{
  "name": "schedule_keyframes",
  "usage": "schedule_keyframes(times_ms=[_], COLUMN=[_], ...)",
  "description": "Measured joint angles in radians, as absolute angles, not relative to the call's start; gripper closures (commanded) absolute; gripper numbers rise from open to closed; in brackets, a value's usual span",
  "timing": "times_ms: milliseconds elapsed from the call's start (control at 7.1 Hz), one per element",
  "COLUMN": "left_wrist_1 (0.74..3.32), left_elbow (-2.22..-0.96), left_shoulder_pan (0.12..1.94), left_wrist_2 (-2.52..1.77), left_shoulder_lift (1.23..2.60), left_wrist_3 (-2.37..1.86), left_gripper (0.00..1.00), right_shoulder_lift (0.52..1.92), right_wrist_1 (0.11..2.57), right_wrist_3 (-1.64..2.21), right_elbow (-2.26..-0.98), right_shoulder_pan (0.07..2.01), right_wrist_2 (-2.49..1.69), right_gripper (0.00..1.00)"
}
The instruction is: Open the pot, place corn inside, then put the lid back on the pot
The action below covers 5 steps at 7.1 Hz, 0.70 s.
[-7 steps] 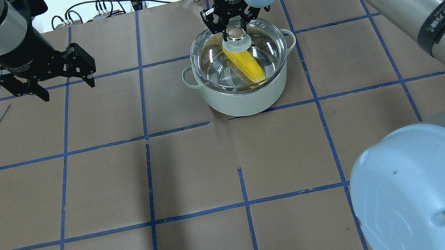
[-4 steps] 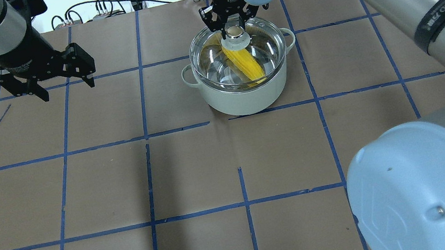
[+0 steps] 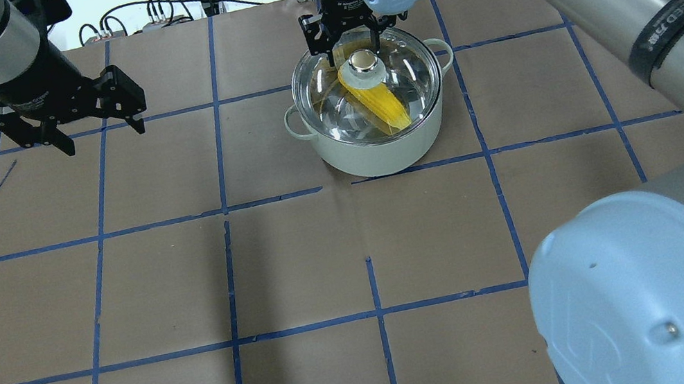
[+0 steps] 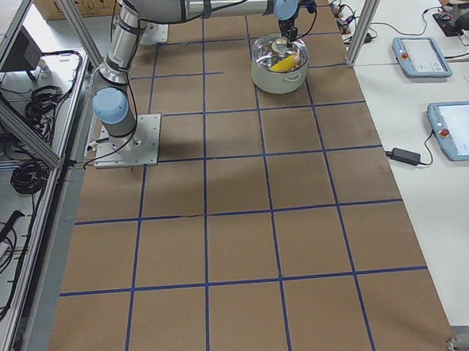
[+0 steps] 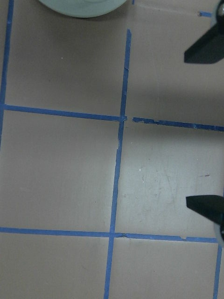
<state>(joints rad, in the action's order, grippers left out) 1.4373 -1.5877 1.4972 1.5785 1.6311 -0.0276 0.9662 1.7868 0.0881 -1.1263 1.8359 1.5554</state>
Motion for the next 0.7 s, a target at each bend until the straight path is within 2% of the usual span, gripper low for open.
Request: schedule_keyframes(times_ms=[704], left_wrist_1=[1.438], left_elbow=[-1.589], left_shoulder_pan=[1.497], left_wrist_2=[1.577], left_shoulder_lift=[1.632], left_wrist_3=[-0.028], left_gripper=[0.0], right_shoulder_lift=[0.983], right_wrist_1=[1.771], right_wrist_3=[0.07], right_elbow=[-1.127], right_shoulder_pan=[1.804], right_wrist_2=[1.565], right_gripper=[0.0])
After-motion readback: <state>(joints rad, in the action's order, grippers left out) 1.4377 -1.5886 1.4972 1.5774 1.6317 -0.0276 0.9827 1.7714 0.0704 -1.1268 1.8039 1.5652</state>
